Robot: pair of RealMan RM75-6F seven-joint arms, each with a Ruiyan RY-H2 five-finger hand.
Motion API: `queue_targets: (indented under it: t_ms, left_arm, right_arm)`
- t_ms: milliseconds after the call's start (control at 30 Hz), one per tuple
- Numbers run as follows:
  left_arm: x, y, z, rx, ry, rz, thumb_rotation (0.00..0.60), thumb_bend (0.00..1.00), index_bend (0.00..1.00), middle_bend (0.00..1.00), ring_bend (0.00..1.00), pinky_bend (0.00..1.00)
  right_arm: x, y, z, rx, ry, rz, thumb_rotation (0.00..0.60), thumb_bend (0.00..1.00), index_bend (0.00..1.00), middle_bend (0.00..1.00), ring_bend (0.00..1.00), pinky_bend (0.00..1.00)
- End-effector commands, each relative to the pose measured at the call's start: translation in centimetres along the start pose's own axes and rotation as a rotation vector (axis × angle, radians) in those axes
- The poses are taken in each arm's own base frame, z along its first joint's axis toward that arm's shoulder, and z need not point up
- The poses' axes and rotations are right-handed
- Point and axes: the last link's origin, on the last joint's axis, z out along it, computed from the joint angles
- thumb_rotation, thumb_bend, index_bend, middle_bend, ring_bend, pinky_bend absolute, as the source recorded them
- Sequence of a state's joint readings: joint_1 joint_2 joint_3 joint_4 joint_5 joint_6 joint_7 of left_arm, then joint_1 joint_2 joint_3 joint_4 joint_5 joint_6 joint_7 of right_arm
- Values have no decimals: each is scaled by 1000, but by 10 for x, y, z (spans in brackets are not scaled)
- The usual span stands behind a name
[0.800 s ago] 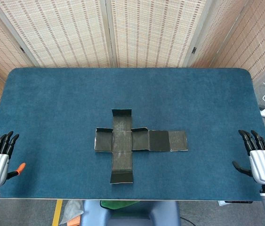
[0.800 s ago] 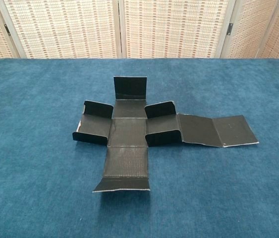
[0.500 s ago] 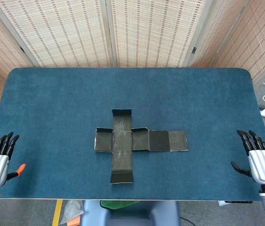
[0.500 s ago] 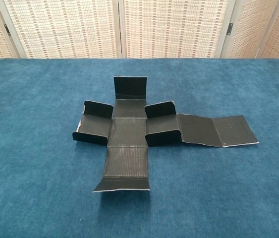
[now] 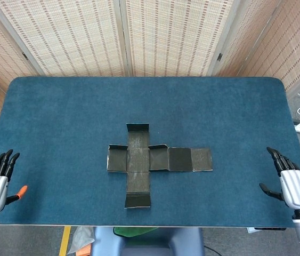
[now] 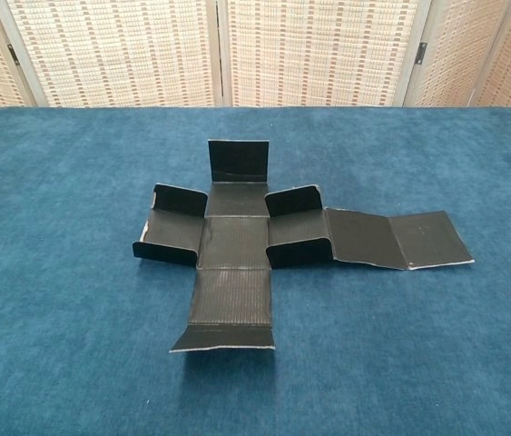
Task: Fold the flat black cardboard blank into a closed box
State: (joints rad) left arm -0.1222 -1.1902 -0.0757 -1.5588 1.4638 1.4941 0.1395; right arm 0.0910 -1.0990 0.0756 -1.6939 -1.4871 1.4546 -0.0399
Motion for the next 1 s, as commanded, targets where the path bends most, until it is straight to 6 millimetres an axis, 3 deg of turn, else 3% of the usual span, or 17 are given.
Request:
queue_targets:
  t_ms: [33, 233, 500, 800, 1000]
  left_arm:
    - [-1, 0, 1, -1, -3, -1, 600, 216, 0, 0, 0, 52]
    - [-3, 0, 1, -3, -13, -3, 600, 216, 0, 0, 0, 52]
    - [-5, 0, 0, -11, -22, -2, 600, 217, 0, 0, 0, 52]
    - [-6, 1, -2, -31, -28, 0, 600, 216, 0, 0, 0, 52]
    - [-6, 1, -4, -31, -25, -1, 600, 215, 0, 0, 0, 52]
  right_arm:
    - [0, -11, 11, 15, -15, 0, 600, 134, 0, 147, 455, 688]
    - [-11, -44, 39, 74, -102, -19, 600, 120, 0, 130, 687, 958]
    - [-38, -93, 75, 108, -252, 46, 600, 103, 0, 89, 715, 970]
    - [-78, -126, 114, 53, -382, 72, 600, 90, 0, 37, 717, 972]
    - [-99, -144, 130, 40, -437, 48, 600, 90, 0, 9, 717, 972]
